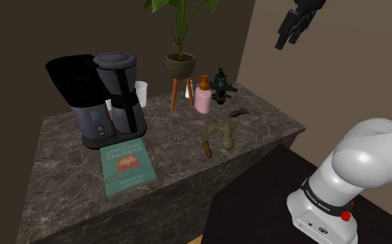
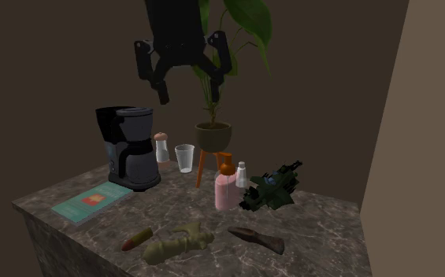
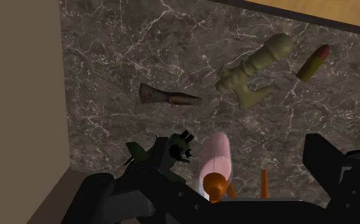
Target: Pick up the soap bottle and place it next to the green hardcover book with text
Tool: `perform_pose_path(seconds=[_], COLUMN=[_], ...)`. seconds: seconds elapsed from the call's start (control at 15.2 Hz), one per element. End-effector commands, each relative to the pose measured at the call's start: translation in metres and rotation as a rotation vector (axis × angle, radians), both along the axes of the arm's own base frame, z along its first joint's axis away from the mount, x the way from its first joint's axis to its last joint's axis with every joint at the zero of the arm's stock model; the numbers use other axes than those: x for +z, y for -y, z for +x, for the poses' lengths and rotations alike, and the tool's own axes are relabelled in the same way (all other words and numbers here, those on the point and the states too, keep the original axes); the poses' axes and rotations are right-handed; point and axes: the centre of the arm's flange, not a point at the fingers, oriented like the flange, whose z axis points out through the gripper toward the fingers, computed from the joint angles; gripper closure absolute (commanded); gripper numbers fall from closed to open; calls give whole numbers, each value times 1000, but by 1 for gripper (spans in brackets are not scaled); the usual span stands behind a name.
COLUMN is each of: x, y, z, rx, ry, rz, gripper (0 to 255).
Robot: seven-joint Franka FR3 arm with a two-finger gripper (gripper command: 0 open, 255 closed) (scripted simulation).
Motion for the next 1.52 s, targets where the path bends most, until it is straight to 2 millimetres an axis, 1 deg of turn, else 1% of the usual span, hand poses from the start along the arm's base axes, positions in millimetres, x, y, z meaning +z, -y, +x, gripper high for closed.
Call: perform_pose_path(seconds=[0.0,0.73,1.45], x=[0,-94,-194], y=[0,-2,-6], z=[0,119,232], rx=[0,-17,-33], ry=[0,-61,-123], rz=[0,31,62], gripper=[0,0,0])
